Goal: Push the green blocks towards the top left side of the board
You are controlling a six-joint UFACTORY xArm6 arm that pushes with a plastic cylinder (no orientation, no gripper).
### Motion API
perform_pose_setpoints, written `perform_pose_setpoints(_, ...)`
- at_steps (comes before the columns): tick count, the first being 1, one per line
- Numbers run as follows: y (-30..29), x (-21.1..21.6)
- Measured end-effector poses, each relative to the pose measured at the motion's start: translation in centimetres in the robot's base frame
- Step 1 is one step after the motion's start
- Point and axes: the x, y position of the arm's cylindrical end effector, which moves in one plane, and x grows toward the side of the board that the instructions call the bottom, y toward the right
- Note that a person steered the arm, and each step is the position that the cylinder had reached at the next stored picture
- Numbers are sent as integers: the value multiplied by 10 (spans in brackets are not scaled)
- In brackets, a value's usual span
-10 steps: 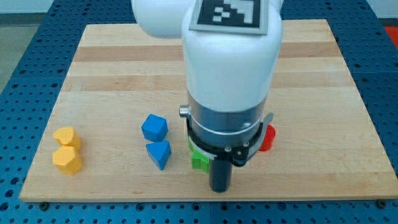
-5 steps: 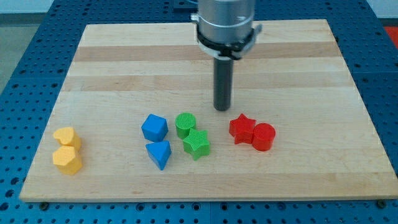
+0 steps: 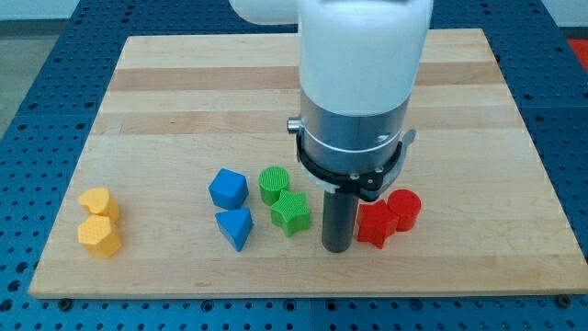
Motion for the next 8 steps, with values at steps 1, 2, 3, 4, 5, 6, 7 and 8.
perform_pose_setpoints(1, -15, -5)
perform_pose_setpoints(2, -25, -17)
perform_pose_setpoints(3, -36, -35)
perform_pose_setpoints(4, -43, -63)
perform_pose_setpoints(5, -53, -90)
perform_pose_setpoints(6, -64, -117)
perform_pose_setpoints(7, -77, -141)
perform_pose_setpoints(8, -51, -138)
